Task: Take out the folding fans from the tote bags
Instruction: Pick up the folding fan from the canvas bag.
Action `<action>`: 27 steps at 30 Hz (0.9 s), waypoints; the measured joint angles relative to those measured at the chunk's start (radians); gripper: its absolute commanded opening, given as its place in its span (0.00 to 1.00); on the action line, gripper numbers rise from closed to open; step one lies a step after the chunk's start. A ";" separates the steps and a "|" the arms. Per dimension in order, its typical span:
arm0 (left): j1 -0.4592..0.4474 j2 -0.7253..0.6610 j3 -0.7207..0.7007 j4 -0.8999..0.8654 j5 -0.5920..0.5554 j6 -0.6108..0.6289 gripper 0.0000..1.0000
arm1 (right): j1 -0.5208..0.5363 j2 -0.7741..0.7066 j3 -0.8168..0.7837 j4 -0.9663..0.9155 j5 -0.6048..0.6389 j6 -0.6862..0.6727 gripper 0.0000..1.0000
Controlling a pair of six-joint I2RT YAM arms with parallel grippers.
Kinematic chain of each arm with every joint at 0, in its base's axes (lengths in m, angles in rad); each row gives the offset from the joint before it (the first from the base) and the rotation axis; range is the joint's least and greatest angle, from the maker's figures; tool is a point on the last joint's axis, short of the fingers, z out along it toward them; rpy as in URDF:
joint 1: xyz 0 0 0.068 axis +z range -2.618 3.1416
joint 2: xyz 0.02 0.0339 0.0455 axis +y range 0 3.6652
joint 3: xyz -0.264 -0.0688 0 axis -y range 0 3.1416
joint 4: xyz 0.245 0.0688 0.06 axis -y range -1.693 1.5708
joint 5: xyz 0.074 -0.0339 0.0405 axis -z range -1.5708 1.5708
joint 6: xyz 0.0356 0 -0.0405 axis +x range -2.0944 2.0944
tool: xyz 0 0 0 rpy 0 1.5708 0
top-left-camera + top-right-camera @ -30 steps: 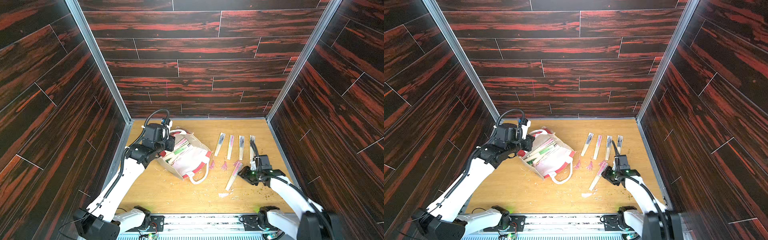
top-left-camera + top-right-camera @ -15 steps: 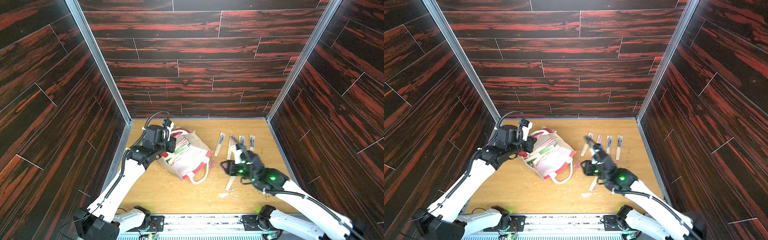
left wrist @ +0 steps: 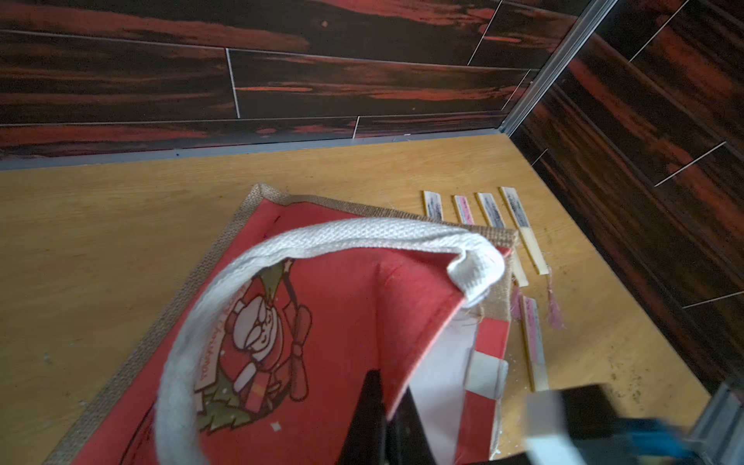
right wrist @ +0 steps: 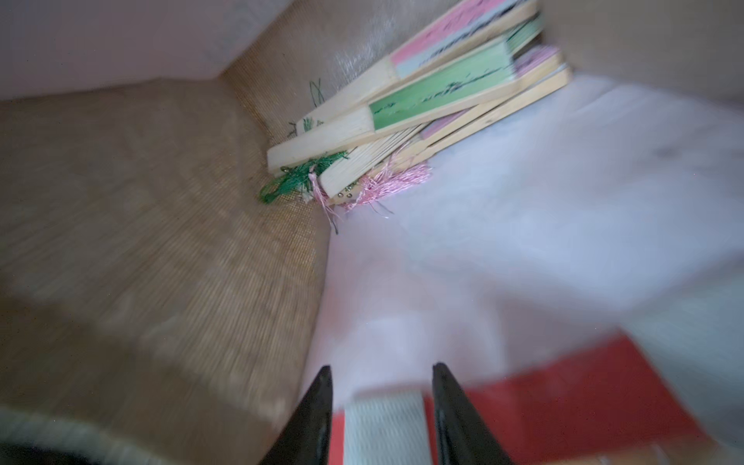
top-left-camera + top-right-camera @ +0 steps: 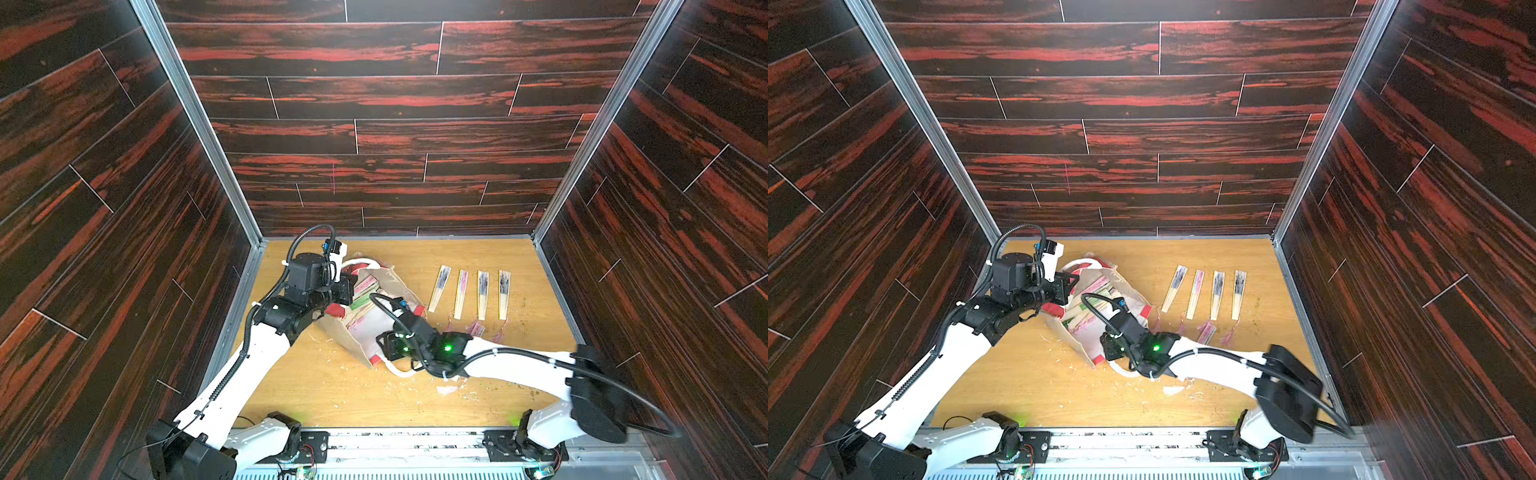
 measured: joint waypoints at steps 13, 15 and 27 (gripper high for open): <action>0.000 -0.001 -0.012 0.021 0.023 -0.018 0.00 | -0.159 0.343 0.134 0.300 -0.247 0.208 0.41; 0.000 -0.001 -0.012 0.021 0.034 -0.018 0.00 | -0.177 0.391 0.156 0.357 -0.284 0.254 0.41; 0.001 -0.019 -0.058 0.038 0.134 0.012 0.00 | -0.234 0.488 0.204 0.514 -0.355 0.408 0.44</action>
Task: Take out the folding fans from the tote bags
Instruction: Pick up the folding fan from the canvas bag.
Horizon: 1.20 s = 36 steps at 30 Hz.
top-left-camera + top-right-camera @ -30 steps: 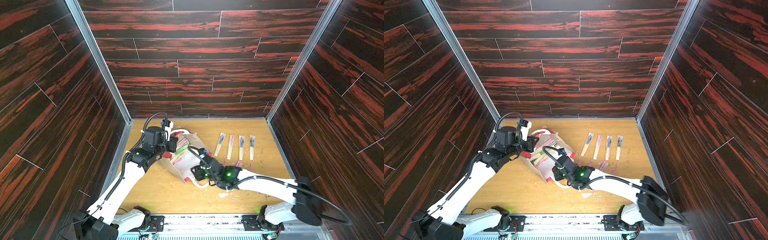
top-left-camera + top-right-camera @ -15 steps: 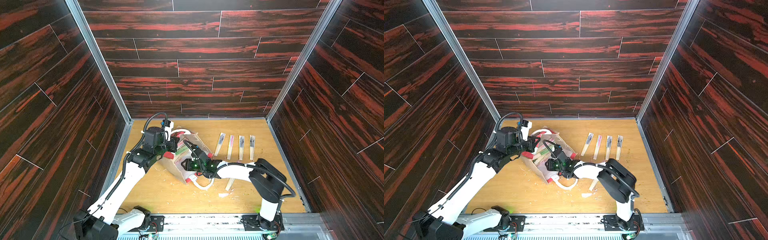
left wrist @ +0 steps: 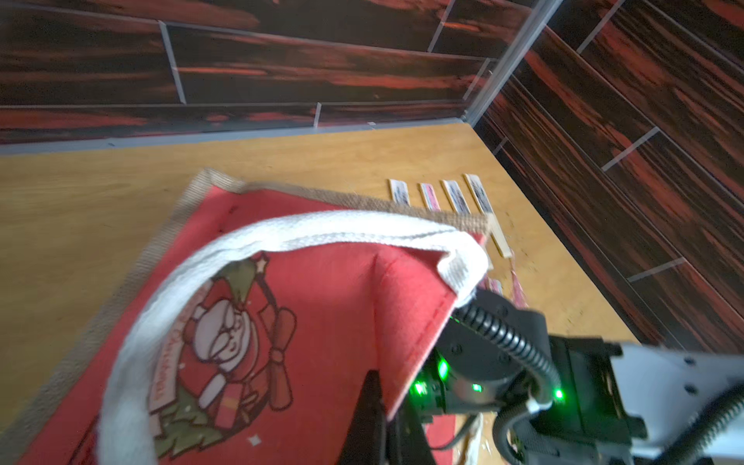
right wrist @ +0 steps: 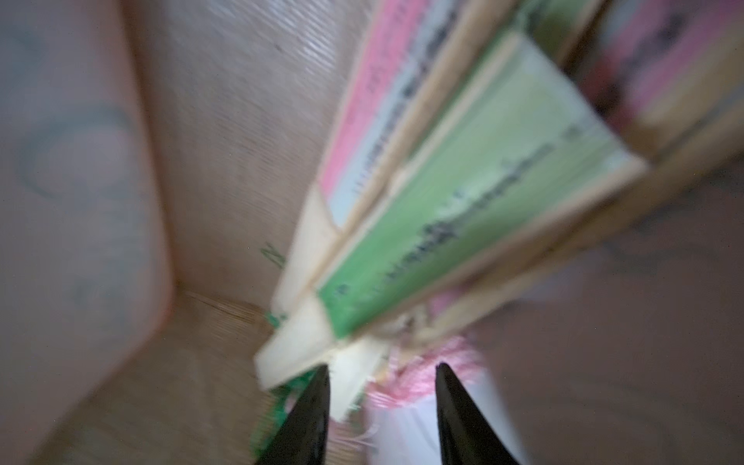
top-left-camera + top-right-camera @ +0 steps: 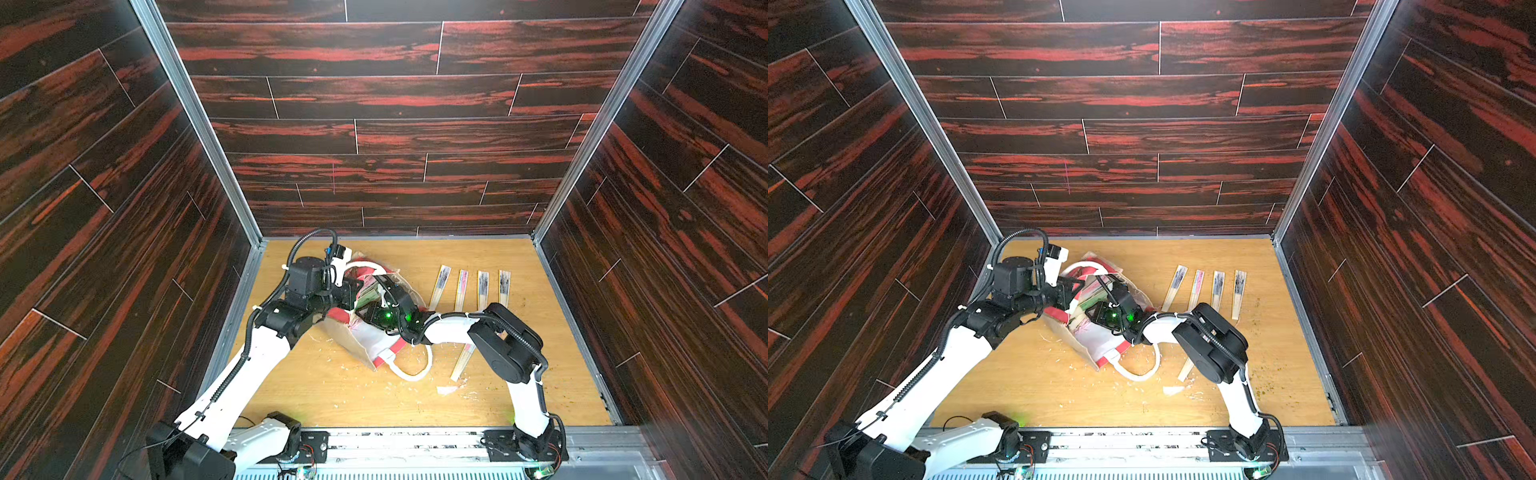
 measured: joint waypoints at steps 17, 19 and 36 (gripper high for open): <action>0.001 -0.007 -0.014 -0.002 0.047 0.042 0.00 | -0.025 0.057 0.029 0.121 -0.013 0.109 0.37; 0.001 -0.006 -0.014 -0.002 0.050 0.042 0.00 | -0.025 0.062 0.032 0.126 -0.010 0.119 0.36; 0.013 -0.004 -0.017 0.000 0.059 0.042 0.00 | -0.026 0.154 0.206 0.026 0.005 0.183 0.20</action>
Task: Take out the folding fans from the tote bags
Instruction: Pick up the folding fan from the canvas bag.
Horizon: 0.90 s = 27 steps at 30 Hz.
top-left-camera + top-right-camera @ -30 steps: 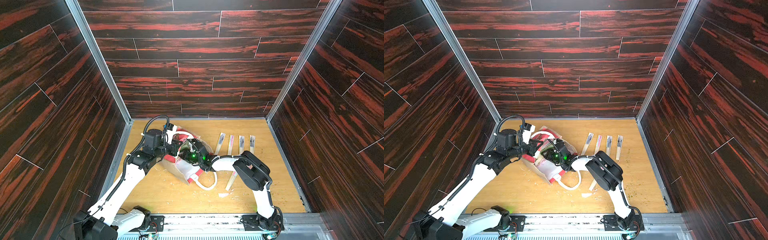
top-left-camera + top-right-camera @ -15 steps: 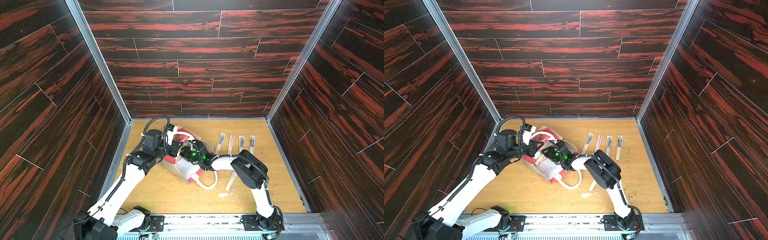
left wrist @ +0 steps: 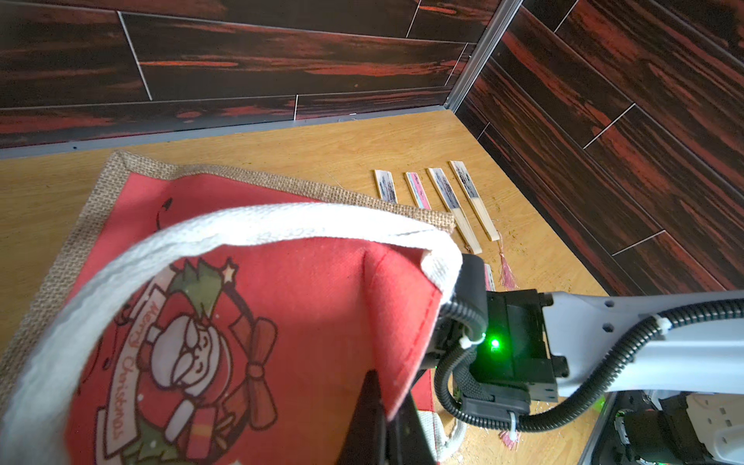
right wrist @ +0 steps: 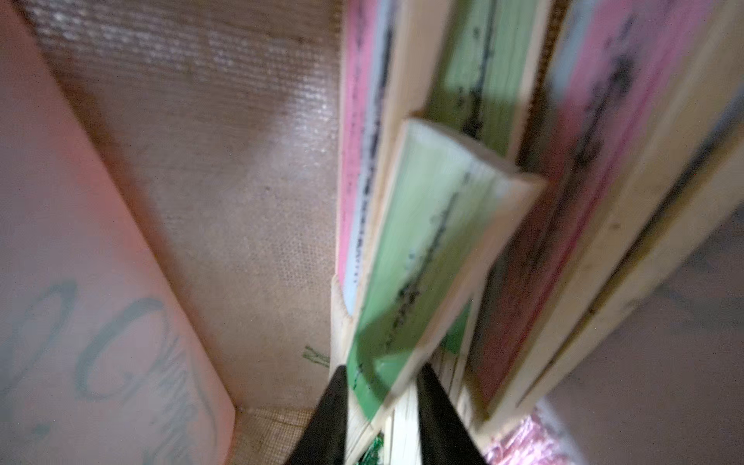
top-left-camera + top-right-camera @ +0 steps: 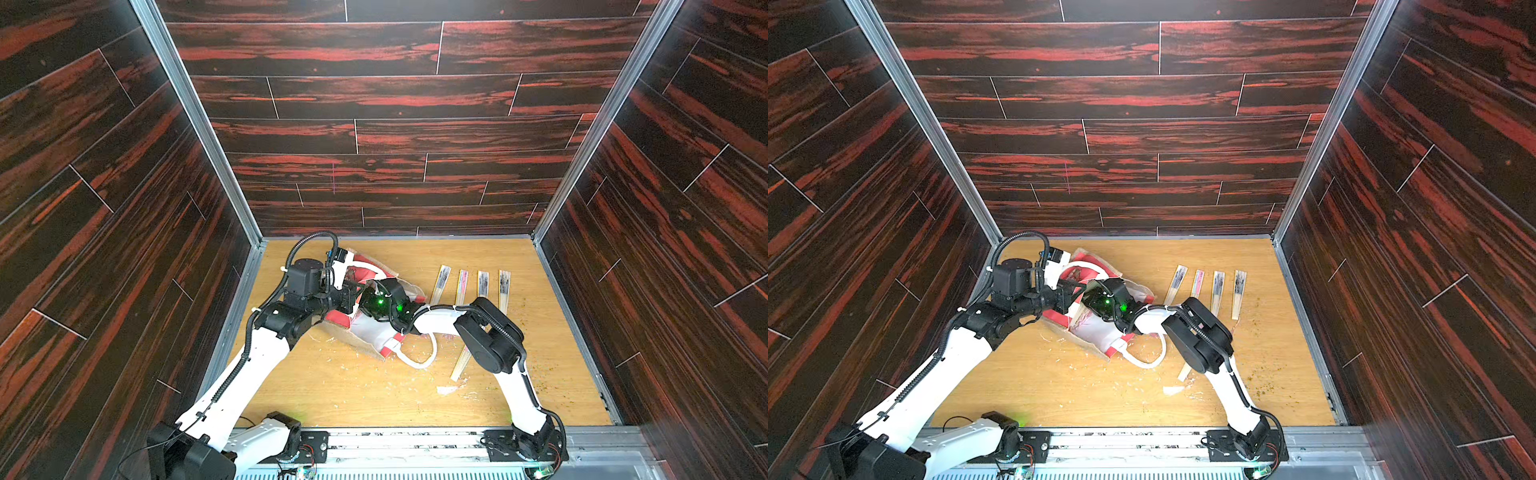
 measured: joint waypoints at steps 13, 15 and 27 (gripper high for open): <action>-0.008 -0.001 0.006 -0.020 -0.139 -0.004 0.00 | -0.001 -0.032 -0.048 -0.019 0.021 -0.055 0.00; -0.010 -0.003 0.007 -0.018 -0.172 -0.008 0.00 | 0.002 -0.068 -0.076 -0.032 0.035 -0.080 0.00; -0.010 -0.051 0.007 -0.018 -0.322 -0.025 0.00 | 0.024 -0.293 -0.237 -0.097 0.107 -0.189 0.00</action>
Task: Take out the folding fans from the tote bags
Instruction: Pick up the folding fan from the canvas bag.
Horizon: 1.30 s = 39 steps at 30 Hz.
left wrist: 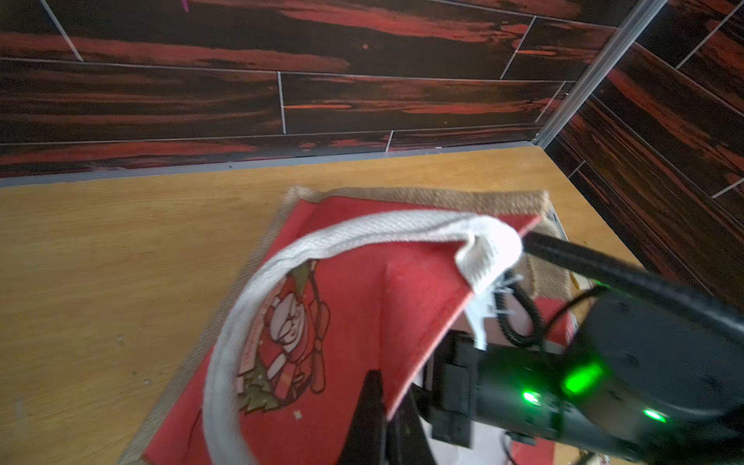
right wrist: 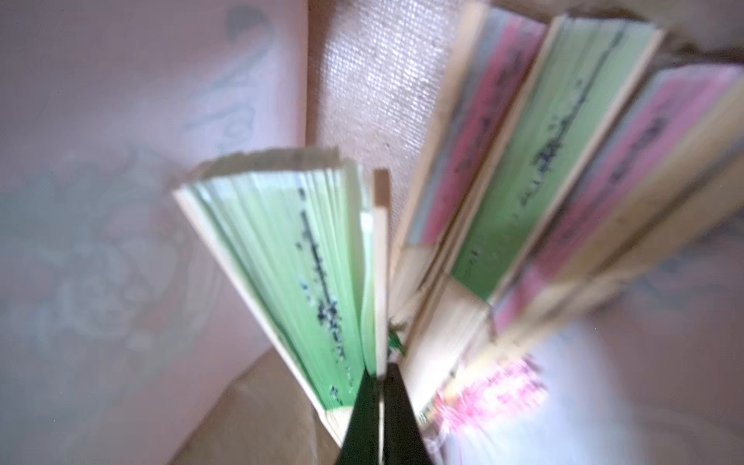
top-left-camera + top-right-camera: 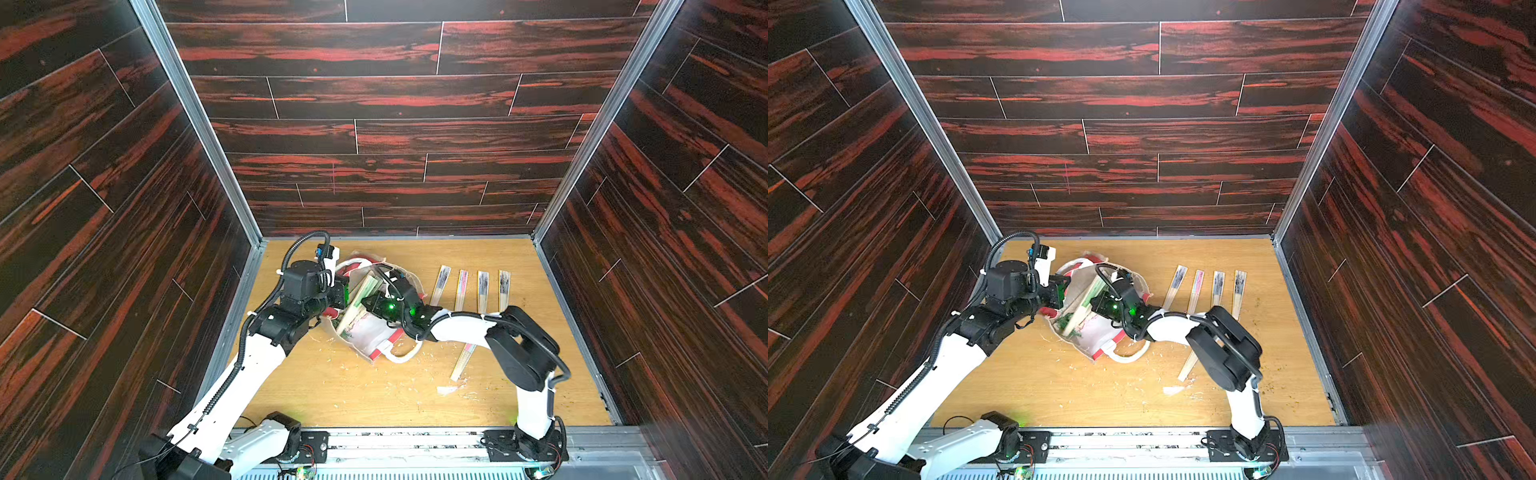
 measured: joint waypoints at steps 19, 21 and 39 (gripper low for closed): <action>-0.001 -0.003 0.000 0.000 -0.089 -0.006 0.00 | 0.058 -0.249 -0.029 -0.169 0.152 -0.172 0.00; -0.001 -0.003 0.000 0.000 -0.099 -0.006 0.00 | 0.059 -0.272 -0.024 -0.199 0.171 -0.193 0.00; -0.001 -0.003 0.021 -0.036 -0.178 0.016 0.00 | 0.066 -0.542 0.099 -0.523 0.239 -0.363 0.00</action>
